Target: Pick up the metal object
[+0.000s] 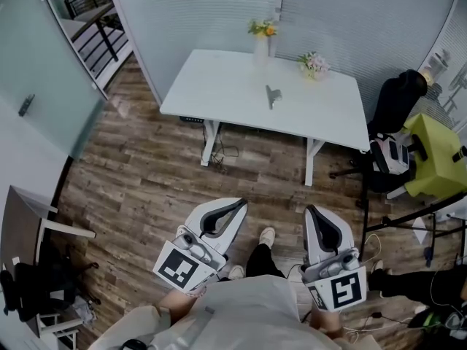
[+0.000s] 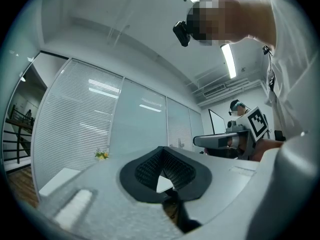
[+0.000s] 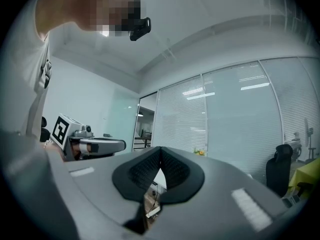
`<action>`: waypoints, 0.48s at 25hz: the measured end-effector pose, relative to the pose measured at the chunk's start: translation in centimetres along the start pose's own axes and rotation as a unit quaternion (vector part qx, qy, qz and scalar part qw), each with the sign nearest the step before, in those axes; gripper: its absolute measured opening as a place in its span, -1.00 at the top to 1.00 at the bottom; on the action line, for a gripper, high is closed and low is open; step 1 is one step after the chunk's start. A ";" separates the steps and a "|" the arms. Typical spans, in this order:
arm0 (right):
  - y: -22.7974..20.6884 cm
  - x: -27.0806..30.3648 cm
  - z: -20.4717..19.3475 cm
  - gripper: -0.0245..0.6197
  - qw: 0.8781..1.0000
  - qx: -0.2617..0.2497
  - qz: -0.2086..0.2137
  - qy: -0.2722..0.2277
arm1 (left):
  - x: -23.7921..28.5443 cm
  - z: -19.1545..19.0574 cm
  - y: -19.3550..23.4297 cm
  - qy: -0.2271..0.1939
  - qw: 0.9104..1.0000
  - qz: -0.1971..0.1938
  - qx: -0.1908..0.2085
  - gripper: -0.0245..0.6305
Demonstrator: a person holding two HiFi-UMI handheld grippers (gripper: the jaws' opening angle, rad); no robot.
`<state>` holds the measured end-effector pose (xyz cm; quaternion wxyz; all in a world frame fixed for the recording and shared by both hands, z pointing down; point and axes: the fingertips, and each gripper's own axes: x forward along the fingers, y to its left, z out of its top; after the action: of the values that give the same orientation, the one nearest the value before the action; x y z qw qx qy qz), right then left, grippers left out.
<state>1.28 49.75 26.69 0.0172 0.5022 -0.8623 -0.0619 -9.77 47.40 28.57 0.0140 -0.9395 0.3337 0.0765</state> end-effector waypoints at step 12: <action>-12.5 5.3 -0.7 0.91 1.000 0.005 0.007 -0.006 | 13.8 -0.6 2.9 0.003 1.000 -0.007 0.016 0.91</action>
<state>9.52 38.96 25.70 0.0104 0.4962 -0.8660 -0.0607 -0.91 36.48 27.11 0.0287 -0.9418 0.3279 0.0682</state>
